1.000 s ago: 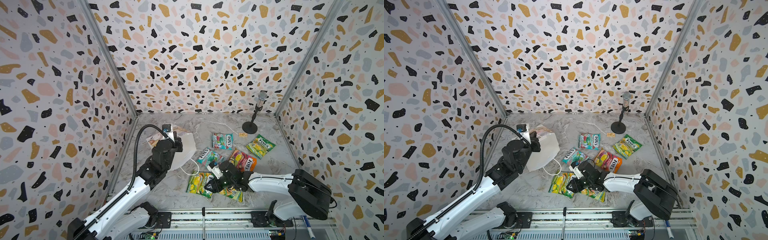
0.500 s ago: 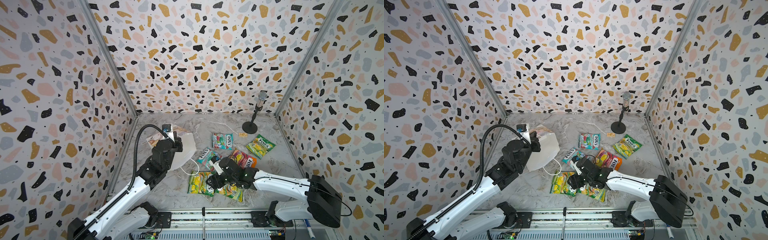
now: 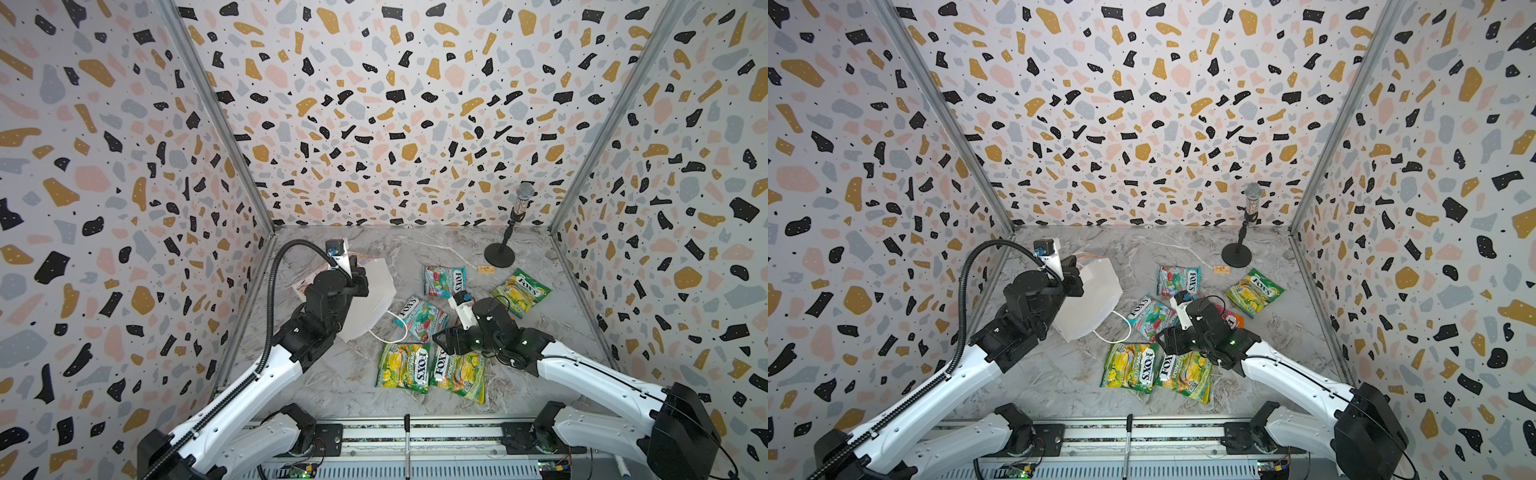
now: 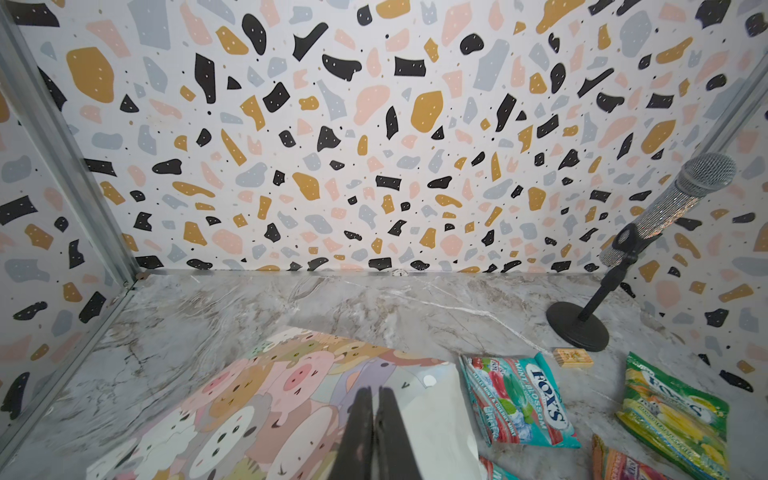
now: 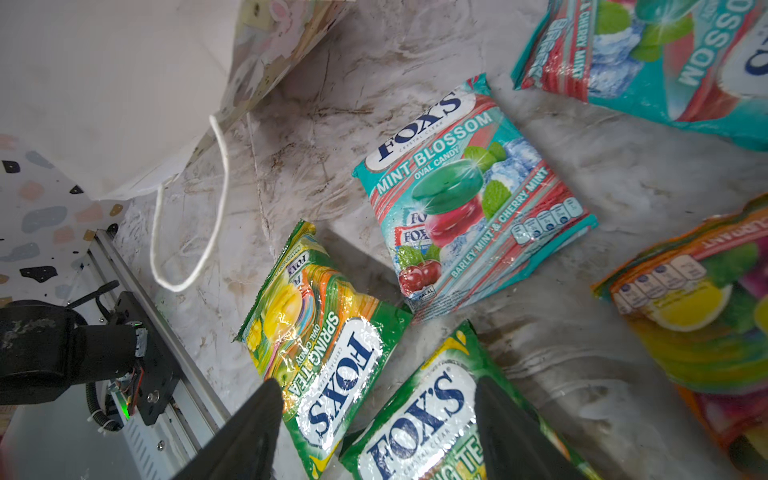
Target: Take the snacks out of the paper bag
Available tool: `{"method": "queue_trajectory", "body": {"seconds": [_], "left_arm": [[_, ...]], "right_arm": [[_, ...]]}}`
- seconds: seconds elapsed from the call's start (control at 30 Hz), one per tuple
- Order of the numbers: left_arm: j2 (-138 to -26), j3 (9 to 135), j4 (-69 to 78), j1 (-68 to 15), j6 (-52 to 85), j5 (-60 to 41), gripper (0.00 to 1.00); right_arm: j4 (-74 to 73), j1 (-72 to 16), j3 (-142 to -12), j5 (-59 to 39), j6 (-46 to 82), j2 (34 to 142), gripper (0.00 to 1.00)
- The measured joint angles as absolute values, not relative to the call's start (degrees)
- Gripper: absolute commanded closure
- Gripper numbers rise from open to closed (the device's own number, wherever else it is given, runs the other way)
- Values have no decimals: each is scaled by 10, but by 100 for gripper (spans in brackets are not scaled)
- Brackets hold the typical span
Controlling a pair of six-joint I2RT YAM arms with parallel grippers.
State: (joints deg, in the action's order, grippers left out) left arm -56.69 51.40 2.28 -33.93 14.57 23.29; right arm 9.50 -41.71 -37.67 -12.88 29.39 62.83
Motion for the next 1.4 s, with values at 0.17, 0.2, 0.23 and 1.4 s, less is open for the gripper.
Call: {"method": "queue_trajectory", "body": {"seconds": [0.17,0.2,0.23,1.4], "left_arm": [[-583,555,21,-339,162,212,100],[-588,562,20,-339,165,204,100],[-593,567,21,-339,169,199,100],[-705,638,43,-339,253,79,100]], "right_arm": [[95,-371,-365,-147,293,611,25],[95,-362,-364,-149,293,608,25],[95,-356,-363,-150,293,605,25],[18,-272,-362,-328,322,565,25]]}}
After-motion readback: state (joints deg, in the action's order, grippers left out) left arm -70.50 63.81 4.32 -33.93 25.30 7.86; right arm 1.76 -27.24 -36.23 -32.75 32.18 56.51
